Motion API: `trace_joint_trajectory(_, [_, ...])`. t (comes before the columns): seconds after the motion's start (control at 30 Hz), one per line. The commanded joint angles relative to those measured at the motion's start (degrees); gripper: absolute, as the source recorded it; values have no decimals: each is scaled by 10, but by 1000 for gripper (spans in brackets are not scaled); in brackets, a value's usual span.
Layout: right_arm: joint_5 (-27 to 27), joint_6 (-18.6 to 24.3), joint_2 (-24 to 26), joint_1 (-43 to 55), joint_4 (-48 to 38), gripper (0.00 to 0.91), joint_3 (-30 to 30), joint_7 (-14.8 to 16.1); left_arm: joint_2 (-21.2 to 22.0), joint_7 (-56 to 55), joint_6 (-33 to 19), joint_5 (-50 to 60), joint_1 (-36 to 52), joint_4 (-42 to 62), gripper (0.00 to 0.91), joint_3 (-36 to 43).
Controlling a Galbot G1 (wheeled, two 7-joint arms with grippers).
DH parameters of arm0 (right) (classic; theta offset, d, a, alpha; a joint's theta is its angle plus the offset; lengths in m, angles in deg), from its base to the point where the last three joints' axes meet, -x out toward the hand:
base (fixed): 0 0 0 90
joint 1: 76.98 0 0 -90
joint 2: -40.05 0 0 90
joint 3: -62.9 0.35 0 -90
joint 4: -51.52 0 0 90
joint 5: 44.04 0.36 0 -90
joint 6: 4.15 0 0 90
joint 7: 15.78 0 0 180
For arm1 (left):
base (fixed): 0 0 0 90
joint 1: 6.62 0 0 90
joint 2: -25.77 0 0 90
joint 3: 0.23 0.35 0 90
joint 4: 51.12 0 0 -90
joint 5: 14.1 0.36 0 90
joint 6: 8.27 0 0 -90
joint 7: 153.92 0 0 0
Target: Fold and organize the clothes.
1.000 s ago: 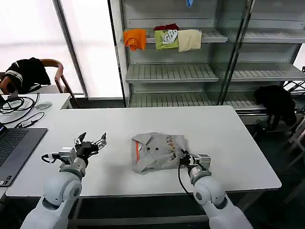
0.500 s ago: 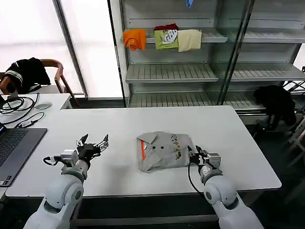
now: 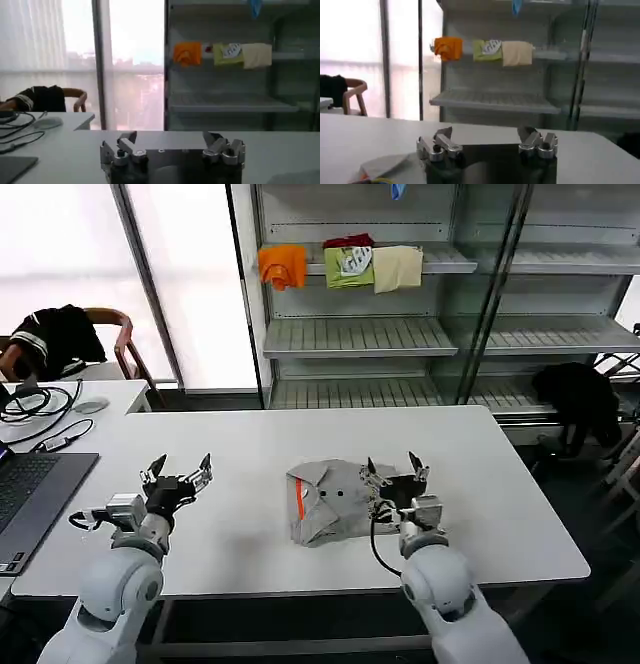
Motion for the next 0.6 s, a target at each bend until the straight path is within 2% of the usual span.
trace_joint_trajectory(0.03, [-8,12,-128,66,-143,907,-66,-91,-1,4,-3,-1,-26,-9,907,-11])
trace_joint_trajectory(0.2, [-13,-7,-150,78,-177,907,-79,-110,0,8,0,-2,-31,-14,907,-9])
trace_joint_trajectory(0.33, [9,-35,-158,85,-190,907,-76,-136,-1,11,4,-3,-33,-13,907,-6])
trace_joint_trajectory(0.6, [17,-41,-166,94,-227,907,-61,-146,-3,16,5,-10,-36,-9,907,-6])
